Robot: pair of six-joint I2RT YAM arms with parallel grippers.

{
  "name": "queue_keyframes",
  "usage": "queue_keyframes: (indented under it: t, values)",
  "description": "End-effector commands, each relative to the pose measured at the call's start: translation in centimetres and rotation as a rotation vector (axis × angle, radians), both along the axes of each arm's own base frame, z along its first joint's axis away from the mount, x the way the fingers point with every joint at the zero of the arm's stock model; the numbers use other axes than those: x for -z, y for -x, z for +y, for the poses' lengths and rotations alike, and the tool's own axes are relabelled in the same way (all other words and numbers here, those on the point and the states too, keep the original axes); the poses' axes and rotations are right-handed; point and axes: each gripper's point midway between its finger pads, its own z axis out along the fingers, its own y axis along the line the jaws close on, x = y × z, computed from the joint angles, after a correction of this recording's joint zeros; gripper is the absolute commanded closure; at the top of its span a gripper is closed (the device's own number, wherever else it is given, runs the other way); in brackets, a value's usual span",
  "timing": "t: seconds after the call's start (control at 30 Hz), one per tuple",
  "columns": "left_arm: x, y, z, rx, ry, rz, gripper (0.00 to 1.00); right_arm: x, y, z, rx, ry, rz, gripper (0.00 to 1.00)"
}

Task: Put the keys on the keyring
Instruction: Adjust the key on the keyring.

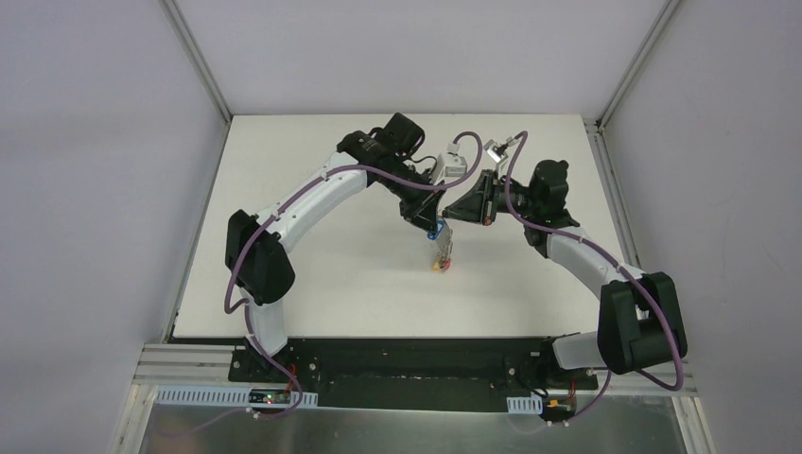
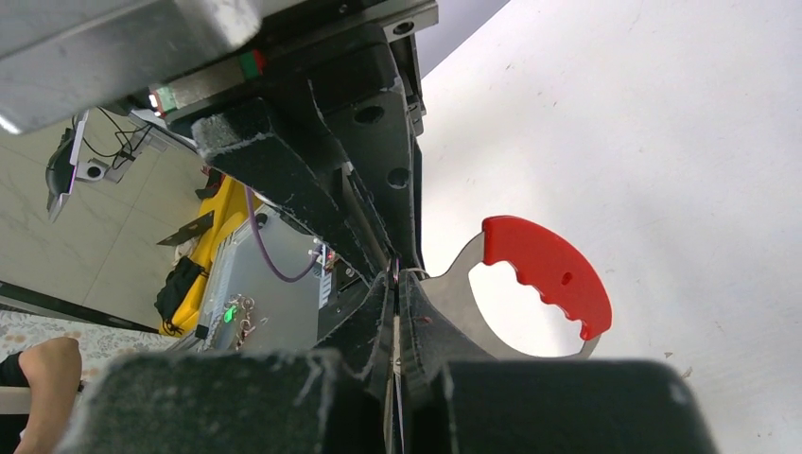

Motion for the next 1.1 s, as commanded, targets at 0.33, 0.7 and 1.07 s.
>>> queue_keyframes:
  t: [0.33, 0.7, 1.07]
  values:
    - [-1.6, 0.8, -1.2, 0.027, 0.052, 0.031, 1.00, -2.9, 0.2, 0.2, 0.035, -0.049, -0.119, 1.00]
    - [-2.0, 0.7, -1.1, 0.028, 0.045, 0.026, 1.00, -2.5, 0.2, 0.4, 0.035, -0.040, -0.128, 1.00]
    - [-3.2, 0.2, 0.3, 0.004, 0.058, 0.004, 1.00, -2.1, 0.4, 0.3, 0.017, -0.017, -0.150, 1.00]
